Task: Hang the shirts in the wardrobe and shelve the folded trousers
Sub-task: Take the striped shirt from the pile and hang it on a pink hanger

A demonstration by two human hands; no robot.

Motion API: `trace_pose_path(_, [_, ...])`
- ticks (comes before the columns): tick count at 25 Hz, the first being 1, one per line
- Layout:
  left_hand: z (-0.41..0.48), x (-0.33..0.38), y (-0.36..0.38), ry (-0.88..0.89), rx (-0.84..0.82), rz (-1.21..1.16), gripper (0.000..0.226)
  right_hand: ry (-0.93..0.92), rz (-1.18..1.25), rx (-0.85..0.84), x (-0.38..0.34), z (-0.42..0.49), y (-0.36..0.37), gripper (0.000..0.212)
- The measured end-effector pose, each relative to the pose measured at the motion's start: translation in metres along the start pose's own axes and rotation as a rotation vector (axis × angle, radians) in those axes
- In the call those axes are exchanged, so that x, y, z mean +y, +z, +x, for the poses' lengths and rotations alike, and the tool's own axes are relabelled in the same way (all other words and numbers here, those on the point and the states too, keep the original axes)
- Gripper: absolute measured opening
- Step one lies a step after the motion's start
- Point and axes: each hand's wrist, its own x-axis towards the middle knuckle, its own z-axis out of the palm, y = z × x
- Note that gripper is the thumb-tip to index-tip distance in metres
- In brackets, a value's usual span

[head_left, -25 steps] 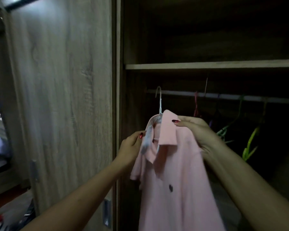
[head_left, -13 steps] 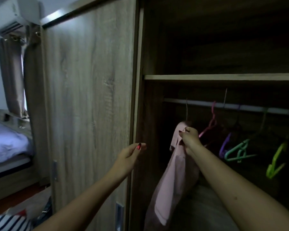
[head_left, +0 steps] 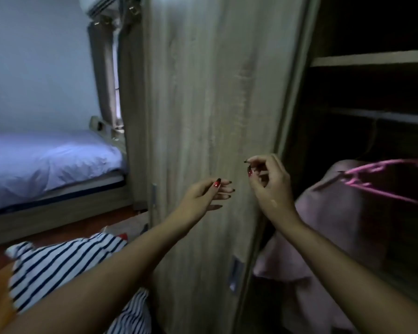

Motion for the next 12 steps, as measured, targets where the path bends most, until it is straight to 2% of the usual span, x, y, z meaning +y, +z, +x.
trace_pose_path(2, [-0.011,-0.015,-0.046,-0.013,0.054,0.051,0.024,-0.040,0.064,-0.147,-0.018,-0.007,0.047,0.022])
trace_pose_path(4, [-0.032,-0.051,-0.118,-0.030,0.196,0.139,0.022,-0.039,0.150,-0.327,-0.034,-0.022,0.109,0.020])
trace_pose_path(8, [-0.096,-0.147,-0.272,-0.197,0.525,0.595,0.017,-0.003,0.232,-0.654,-0.043,-0.057,0.231,0.015])
trace_pose_path(12, [-0.137,-0.198,-0.373,-0.342,0.872,0.874,0.023,0.111,0.221,-0.901,-0.047,-0.095,0.331,0.013])
